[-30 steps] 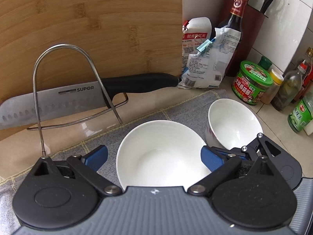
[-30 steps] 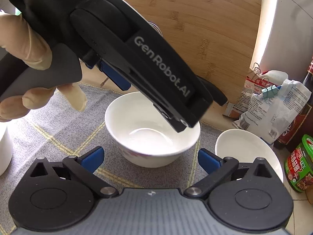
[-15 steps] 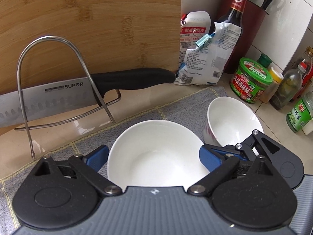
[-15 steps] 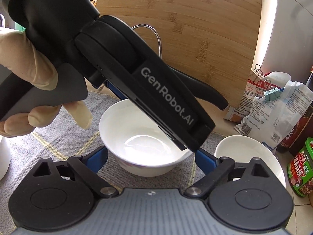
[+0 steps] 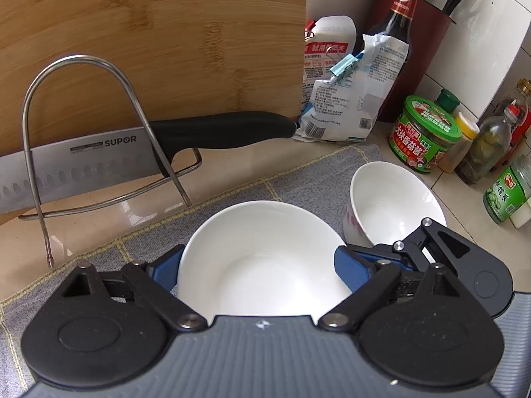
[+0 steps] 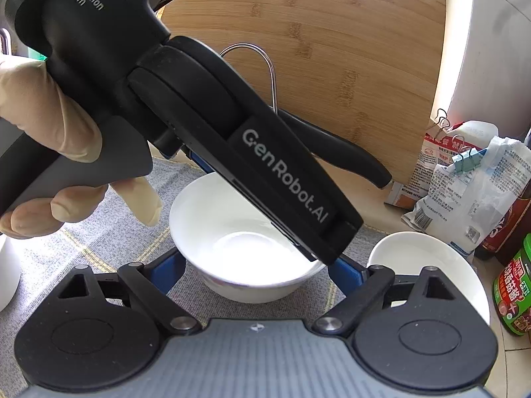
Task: Organize plates and bowls
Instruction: 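Carry the second bowl with both tools and lower it into the placed bowl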
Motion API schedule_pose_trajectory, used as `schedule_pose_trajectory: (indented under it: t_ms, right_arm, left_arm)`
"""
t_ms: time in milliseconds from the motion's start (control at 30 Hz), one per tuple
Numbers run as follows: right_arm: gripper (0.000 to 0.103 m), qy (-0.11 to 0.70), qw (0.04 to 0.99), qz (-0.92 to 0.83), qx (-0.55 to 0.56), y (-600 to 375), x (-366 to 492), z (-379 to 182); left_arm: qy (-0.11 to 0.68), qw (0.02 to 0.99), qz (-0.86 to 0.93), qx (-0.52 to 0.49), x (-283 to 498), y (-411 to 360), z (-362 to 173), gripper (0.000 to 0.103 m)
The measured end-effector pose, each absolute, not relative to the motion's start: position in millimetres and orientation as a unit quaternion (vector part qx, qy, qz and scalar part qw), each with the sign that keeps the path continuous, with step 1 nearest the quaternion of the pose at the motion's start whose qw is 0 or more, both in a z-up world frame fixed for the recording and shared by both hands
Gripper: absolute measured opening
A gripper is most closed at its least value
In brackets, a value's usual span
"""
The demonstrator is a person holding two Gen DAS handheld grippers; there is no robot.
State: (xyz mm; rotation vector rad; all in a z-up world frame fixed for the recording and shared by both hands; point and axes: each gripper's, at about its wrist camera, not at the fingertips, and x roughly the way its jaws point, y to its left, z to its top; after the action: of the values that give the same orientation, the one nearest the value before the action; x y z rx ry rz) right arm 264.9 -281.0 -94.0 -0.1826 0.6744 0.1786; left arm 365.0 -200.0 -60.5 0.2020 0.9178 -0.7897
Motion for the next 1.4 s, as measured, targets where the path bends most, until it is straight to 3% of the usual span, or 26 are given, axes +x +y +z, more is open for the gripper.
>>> schedule_pose_trajectory:
  t_ms: [667,1400]
  right_arm:
    - [0.095,0.337,0.932,0.102,-0.084,-281.5,265.6,-86.5]
    - [0.095,0.338,0.919,0.174,-0.101,-261.6,212.2,-44.2]
  left_arm:
    - [0.427,0.822,-0.366,0.087,351.5,-189.0,-53.5,0.093]
    - [0.416,0.844,-0.336,0.026,277.1,-130.1,-10.1,0.093]
